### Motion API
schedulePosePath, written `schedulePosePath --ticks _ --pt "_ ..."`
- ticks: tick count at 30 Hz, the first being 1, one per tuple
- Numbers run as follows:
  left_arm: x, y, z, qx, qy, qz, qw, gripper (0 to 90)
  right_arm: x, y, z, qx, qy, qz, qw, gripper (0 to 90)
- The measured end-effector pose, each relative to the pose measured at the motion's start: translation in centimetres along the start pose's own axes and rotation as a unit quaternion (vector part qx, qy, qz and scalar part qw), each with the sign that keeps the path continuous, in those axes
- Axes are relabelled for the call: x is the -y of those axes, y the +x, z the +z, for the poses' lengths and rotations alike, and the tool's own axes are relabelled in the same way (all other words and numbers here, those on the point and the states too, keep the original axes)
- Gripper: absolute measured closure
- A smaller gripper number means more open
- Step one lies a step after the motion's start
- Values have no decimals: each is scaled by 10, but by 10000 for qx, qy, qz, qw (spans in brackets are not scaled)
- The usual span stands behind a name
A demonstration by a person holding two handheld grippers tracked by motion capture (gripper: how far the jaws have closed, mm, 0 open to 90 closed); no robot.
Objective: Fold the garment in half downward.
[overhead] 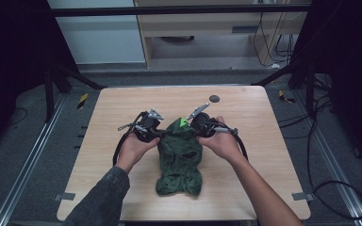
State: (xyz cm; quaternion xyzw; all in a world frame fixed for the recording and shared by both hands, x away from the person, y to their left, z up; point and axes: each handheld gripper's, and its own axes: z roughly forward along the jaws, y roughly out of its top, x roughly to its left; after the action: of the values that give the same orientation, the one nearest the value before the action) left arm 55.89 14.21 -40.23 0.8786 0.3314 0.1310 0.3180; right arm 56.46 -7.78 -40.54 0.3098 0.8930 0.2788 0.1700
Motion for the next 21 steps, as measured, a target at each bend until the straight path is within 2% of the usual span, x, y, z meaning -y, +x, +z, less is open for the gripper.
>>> schedulePosePath --ticks 6,9,21 --pt "-5 0 0 -125 -15 49 9999 883 -6 -4 -3 56 -52 -46 10000 863" --pt "-5 2 -1 -130 -68 -10 9999 884 -9 -5 -4 80 -100 -37 9999 863" --pt "-7 6 -9 -151 -147 -11 9998 884 -15 -2 -3 131 -175 -105 9997 864"
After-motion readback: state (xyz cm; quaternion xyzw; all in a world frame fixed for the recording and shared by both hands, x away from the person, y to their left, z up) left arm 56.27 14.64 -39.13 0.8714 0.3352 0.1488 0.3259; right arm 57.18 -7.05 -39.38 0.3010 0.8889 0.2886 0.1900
